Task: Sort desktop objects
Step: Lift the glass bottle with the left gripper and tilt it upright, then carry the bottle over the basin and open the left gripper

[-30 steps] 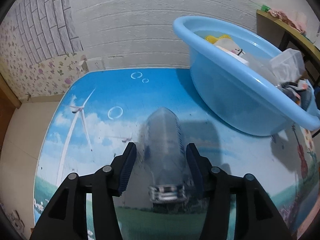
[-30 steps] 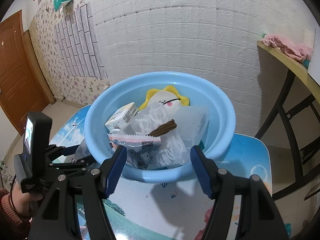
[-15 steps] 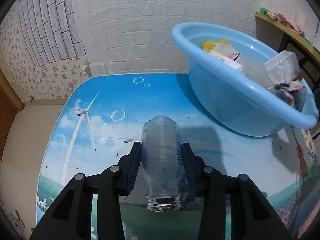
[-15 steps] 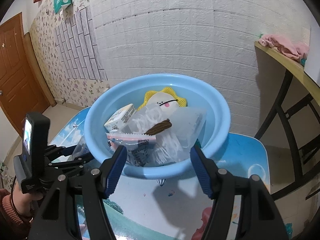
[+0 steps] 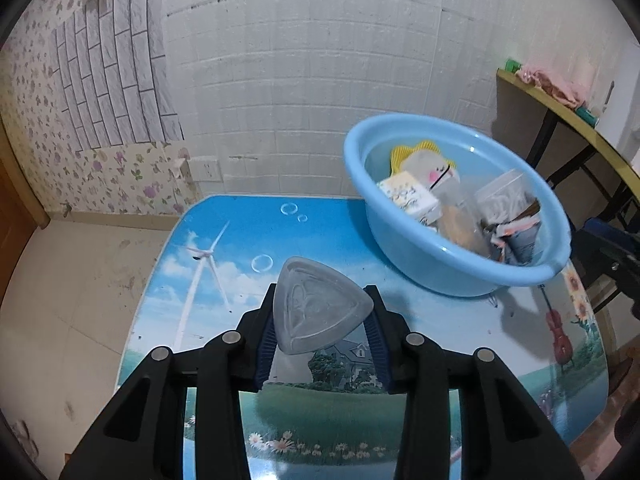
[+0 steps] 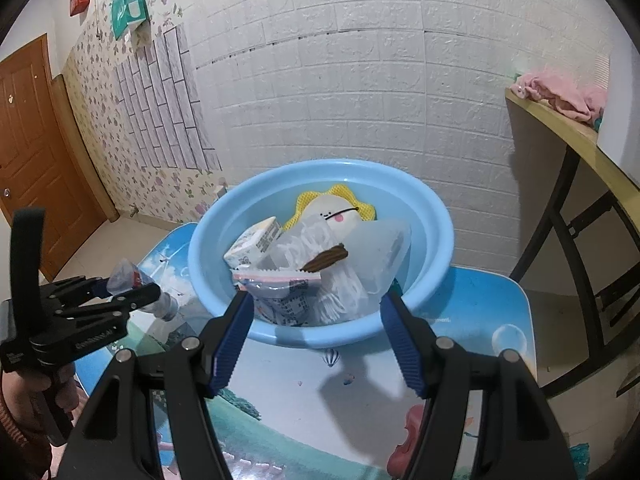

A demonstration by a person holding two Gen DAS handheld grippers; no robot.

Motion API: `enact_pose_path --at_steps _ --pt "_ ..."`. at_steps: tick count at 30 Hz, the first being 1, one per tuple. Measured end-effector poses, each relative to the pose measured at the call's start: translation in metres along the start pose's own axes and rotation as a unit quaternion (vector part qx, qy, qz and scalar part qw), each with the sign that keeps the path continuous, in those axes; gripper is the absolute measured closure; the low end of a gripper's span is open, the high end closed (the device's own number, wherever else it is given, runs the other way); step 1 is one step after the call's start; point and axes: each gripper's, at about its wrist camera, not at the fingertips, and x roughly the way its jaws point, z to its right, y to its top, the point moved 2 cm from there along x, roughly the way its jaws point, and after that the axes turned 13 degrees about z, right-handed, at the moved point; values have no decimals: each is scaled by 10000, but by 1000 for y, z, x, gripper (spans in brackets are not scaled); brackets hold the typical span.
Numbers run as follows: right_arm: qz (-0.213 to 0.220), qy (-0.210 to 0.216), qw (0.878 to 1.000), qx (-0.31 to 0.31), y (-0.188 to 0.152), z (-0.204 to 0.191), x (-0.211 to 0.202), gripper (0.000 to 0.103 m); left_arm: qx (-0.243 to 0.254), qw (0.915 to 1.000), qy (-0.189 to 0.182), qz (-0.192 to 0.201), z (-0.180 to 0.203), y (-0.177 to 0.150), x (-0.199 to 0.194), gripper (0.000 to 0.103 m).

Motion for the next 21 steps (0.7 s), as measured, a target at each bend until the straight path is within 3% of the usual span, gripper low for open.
enact_pose_path --at_steps 15,21 --pt "-21 138 9999 49 10 4 -1 37 -12 9983 -270 522 11 44 -39 64" --pt "-63 47 9999 115 18 19 4 37 102 9970 -472 607 31 65 -33 64"
